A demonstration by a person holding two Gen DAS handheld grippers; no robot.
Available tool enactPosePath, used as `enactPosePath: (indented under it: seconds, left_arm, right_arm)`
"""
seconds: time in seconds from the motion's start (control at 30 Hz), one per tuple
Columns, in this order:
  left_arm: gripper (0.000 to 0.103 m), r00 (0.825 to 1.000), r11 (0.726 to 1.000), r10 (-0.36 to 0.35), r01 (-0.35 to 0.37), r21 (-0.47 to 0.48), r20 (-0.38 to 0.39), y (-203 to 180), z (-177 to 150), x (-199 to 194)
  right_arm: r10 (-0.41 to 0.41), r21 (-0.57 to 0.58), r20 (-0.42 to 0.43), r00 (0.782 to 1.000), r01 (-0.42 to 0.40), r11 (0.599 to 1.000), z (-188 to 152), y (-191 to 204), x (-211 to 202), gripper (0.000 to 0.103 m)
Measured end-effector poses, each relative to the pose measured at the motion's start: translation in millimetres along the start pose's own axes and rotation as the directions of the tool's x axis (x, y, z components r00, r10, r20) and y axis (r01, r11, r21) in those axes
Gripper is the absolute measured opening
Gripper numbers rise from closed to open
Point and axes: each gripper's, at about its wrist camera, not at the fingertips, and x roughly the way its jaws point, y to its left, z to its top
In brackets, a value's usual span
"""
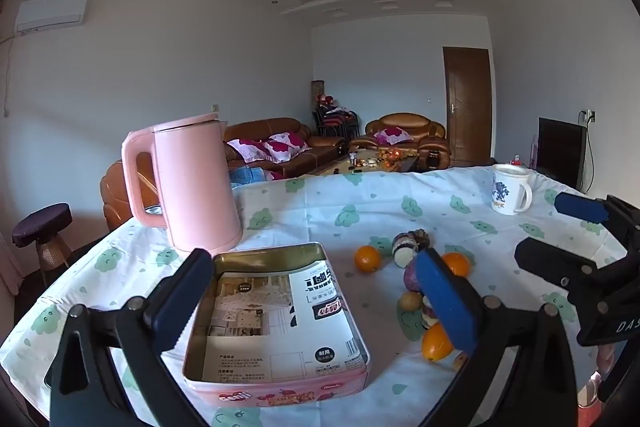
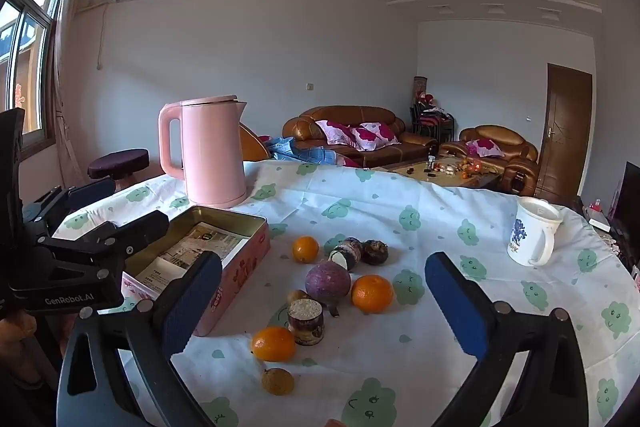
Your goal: Organize fruits
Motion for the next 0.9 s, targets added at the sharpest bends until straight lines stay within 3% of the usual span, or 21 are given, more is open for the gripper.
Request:
enactPosePath:
  seconds: [0.13, 0.57, 0.9]
  left_arm:
    - [0.103, 1.0, 0.999, -0.003, 0.004, 0.042, -0.016, -11, -5, 3]
    - [0.103, 1.0, 0.999, -0.027, 0.027, 0.029, -0.011, -12, -6, -3]
    - [0.103, 1.0, 0.999, -0.025, 0.026, 0.03, -0.011, -12, -5, -5]
  right_arm:
    - [-0.016, -0.005, 0.022, 1.0, 0.016, 1.0, 1, 4, -2, 0.102]
    - [-0.076, -0.001, -0.039, 0.996, 0.076, 0.997, -9, -5, -4, 0.102]
    - [-0.085, -0.001, -0.029, 0.996, 0.085, 0.996, -6, -3, -8, 0.102]
